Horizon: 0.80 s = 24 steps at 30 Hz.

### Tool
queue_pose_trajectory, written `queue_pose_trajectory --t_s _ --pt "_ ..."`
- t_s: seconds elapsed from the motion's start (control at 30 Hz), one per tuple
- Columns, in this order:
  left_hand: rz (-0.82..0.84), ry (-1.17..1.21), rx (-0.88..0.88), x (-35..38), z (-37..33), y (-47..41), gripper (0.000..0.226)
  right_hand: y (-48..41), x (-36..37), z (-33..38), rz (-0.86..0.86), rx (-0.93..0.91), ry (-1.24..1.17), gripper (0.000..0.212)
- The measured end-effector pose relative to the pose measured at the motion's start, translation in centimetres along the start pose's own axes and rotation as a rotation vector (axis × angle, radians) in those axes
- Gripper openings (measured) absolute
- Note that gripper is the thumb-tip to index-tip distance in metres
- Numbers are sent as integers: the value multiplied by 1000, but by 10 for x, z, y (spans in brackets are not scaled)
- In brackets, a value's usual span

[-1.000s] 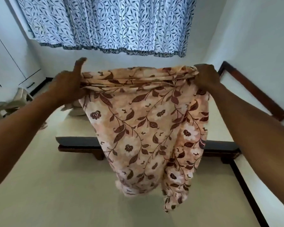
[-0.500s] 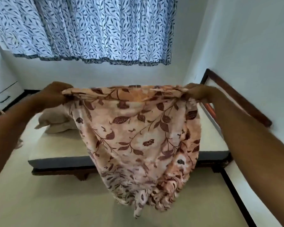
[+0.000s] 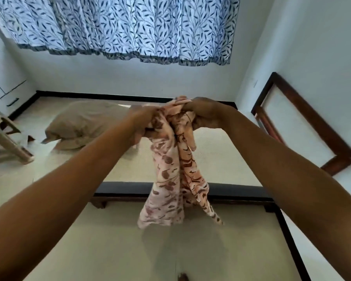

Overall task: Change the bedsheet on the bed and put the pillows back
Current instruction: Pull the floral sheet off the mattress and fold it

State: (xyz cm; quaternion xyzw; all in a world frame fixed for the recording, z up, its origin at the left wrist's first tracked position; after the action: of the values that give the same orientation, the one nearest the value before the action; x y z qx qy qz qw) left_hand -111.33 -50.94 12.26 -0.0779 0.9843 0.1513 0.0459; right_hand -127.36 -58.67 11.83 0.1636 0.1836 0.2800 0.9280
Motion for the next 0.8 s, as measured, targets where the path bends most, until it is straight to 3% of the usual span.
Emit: queue_pose_trajectory --t_s 0.1,0.17,0.23,0.3,0.37,0.43,0.47,0.53,0.6,0.67,0.8 --pt "87 69 118 10 -32 10 18 19 11 27 38 -148 -12 19" --pt "248 59 219 8 -49 20 25 33 14 42 54 -273 64 16" --pt "373 35 418 -5 -60 31 30 40 10 53 -48 -428 229 30" --pt "197 -117 734 -37 -63 32 35 49 6 63 -179 -547 283 34" --pt "-73 -453 928 -68 -47 22 75 62 11 75 -191 -610 267 26" --pt "15 -559 799 -79 -13 -6 120 77 19 86 -100 -608 220 26" --pt "124 -521 689 -79 2 -17 124 83 21 89 -43 -596 218 25" --pt "299 -475 563 -79 4 -14 83 91 15 90 -36 -506 303 28" --pt "280 -589 629 -84 -23 -4 36 95 0 82 -134 -358 492 25" --pt "213 -609 732 -89 -49 8 23 99 -15 79 -323 -287 655 28" --pt "183 -653 769 -98 -64 23 22 111 -14 83 -404 -290 447 26"
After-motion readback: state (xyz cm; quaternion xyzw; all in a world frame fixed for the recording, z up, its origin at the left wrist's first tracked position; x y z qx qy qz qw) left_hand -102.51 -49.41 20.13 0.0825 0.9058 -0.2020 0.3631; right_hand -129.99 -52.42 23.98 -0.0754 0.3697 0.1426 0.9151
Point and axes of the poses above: each hand's wrist, its own y-axis away from the middle knuckle, its own x-axis out of the palm, z = x × y, the point moved 6 cm from there along -y, towards the middle knuckle, and after that the axes turned 3 degrees about x, right-handed, at the moved point
